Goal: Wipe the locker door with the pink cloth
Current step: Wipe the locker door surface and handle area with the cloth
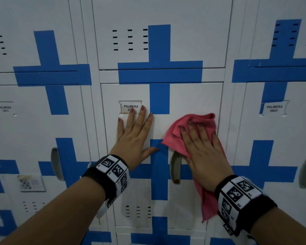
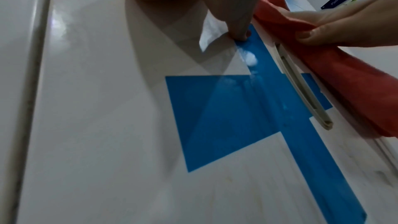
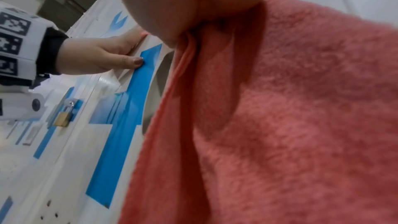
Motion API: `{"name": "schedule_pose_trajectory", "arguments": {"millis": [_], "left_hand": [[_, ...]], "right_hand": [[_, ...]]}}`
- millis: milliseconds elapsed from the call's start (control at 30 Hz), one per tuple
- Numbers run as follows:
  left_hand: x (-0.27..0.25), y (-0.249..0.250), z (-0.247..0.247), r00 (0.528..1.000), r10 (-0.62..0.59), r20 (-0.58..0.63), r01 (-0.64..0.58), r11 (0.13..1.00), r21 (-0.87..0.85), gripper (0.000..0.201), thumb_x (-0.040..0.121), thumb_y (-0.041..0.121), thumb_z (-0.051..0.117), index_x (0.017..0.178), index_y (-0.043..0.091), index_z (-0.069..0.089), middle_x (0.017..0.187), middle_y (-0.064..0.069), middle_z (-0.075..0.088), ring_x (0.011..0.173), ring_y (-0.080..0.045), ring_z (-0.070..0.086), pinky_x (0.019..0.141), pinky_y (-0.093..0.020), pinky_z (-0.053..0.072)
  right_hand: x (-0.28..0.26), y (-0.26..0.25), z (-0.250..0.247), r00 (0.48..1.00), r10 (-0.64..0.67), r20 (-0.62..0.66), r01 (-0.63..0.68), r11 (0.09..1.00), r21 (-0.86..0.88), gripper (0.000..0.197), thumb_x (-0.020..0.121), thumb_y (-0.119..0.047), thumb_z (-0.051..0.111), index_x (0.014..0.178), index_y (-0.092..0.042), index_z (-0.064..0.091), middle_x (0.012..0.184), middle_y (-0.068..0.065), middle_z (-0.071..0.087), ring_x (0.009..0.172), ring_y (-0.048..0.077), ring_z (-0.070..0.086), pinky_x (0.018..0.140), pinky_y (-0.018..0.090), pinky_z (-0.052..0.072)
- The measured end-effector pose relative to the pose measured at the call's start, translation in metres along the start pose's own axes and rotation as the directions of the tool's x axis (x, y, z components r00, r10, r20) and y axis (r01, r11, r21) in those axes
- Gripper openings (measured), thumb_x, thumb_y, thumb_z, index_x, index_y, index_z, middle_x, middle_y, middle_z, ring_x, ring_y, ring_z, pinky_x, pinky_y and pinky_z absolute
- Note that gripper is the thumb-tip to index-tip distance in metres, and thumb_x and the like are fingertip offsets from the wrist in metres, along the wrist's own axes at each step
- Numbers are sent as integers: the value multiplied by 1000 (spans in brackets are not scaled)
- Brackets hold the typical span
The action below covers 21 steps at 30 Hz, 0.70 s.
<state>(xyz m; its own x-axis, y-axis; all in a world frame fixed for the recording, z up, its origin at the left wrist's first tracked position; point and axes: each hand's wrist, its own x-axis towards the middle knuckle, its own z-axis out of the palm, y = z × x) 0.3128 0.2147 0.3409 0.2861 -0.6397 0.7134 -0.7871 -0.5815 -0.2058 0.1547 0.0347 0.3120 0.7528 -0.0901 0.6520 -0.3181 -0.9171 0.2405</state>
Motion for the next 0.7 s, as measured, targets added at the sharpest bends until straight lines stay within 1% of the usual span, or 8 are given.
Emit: {"name": "schedule_pose_trajectory", "arguments": {"millis": [67, 133, 233, 300, 367, 500, 600, 700], "left_hand": [[0, -1, 0, 1000, 1, -1, -1, 1000, 3, 91, 82, 69, 28, 147, 24, -17, 153, 2, -28, 141, -24, -24, 106, -50, -16], [-1, -1, 0, 1000, 2, 3, -2, 1000, 9, 91, 82, 69, 27, 147, 24, -16, 154, 1, -27, 141, -24, -24, 106, -50, -15], [-1, -1, 0, 1000, 1, 7, -1, 1000, 14, 90, 82, 70, 25, 147, 24, -17, 154, 2, -27, 141, -24, -24, 107, -50, -15], [-2, -1, 1, 1000, 0, 9, 0, 1000, 5, 89, 82, 70, 24, 147, 24, -17, 153, 2, -28, 141, -23, -24, 107, -50, -15], [-2, -1, 0, 1000, 4, 10, -4, 1000, -4, 89, 82, 70, 24, 147, 25, -18, 153, 3, -29, 141, -23, -26, 107, -49, -16], [-2, -1, 0, 1000, 9, 17, -9, 1000, 0, 89, 82, 69, 24, 146, 25, -19, 152, 3, -30, 140, -22, -28, 106, -49, -17], [-1, -2, 1, 1000, 9, 10, -9, 1000, 8, 89, 83, 69, 26, 147, 25, -18, 153, 3, -29, 140, -23, -27, 106, -49, -16], [-1, -2, 1, 1000, 12, -3, -12, 1000, 1, 92, 84, 67, 34, 147, 25, -18, 153, 3, -29, 140, -22, -27, 106, -49, -18]], "right_hand": [[-7, 7, 1, 999, -34, 11, 34, 999, -3, 70, 91, -31, 40, 150, -17, 6, 157, 7, 5, 144, 25, -3, 114, 46, 0], [-12, 13, 0, 999, -39, 36, 40, 999, -17, 71, 90, -32, 41, 150, -17, 5, 157, 6, 4, 144, 23, -6, 114, 45, 1], [-16, 20, -3, 998, 57, 39, -57, 998, 1, 69, 94, -38, 33, 150, -19, -3, 157, 6, -3, 144, 22, -13, 114, 43, -4], [-13, 22, -8, 990, 141, 5, -141, 989, 37, 67, 95, -43, 22, 148, -21, -13, 156, 4, -13, 142, 19, -21, 115, 40, -12], [-6, 25, -14, 977, 211, -35, -208, 975, 82, 66, 94, -45, 16, 146, -23, -20, 152, 2, -24, 140, 18, -26, 115, 40, -14], [17, 34, -32, 947, 302, -109, -289, 950, 120, 65, 96, -45, 16, 146, -23, -19, 151, 4, -24, 140, 23, -24, 115, 44, -10], [32, 33, -41, 944, 301, -134, -285, 950, 126, 67, 95, -46, 17, 146, -22, -19, 149, 1, -25, 139, 21, -25, 113, 42, -13], [42, 25, -45, 950, 274, -148, -257, 958, 129, 67, 95, -44, 19, 147, -20, -16, 149, 0, -24, 137, 19, -24, 113, 42, -13]]}}
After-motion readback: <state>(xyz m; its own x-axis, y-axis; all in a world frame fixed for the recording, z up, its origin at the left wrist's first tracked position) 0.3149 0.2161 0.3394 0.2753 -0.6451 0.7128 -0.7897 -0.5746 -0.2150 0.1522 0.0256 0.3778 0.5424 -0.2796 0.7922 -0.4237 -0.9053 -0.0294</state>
